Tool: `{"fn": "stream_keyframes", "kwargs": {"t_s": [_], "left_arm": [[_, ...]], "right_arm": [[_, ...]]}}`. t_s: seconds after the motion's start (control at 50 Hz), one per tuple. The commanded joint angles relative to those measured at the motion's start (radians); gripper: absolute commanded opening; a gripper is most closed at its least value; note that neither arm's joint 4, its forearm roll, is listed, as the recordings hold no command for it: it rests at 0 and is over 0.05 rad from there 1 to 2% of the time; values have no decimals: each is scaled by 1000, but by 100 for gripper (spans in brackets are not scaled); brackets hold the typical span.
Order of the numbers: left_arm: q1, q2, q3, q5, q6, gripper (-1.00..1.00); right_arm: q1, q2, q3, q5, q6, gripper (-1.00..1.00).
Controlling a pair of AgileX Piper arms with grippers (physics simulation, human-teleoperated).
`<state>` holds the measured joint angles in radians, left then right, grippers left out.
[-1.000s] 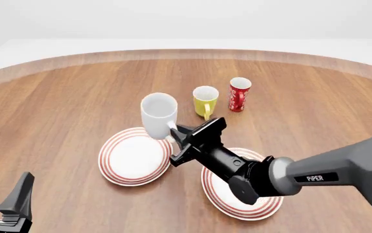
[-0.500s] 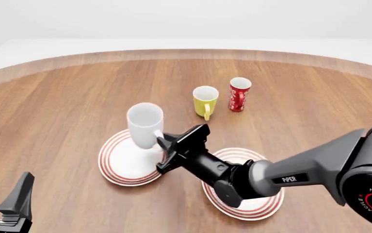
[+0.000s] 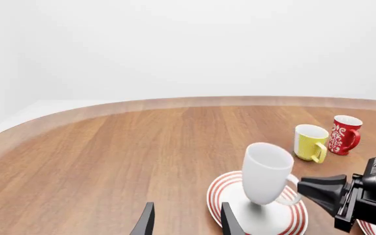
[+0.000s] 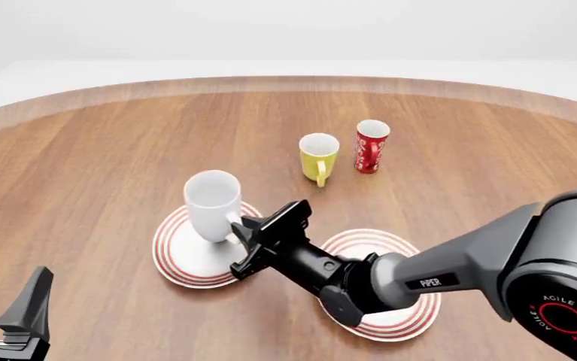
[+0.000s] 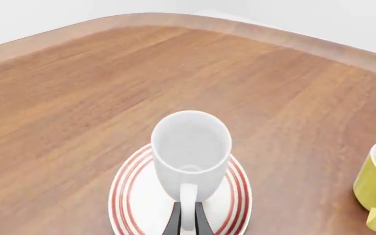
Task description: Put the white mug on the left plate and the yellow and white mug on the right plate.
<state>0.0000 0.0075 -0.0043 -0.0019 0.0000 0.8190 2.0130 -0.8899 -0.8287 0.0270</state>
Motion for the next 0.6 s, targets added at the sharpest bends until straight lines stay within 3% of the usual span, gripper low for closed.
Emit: {"fn": "stream_keyframes", "kwargs": {"t_s": [0.02,0.6], "left_arm": [[0,0,0,0,0,100],[0,0,0,0,0,100]], "right_arm": [[7,16,-11,1,0,-100],[15,34,-15,4,-11,-100]]}}
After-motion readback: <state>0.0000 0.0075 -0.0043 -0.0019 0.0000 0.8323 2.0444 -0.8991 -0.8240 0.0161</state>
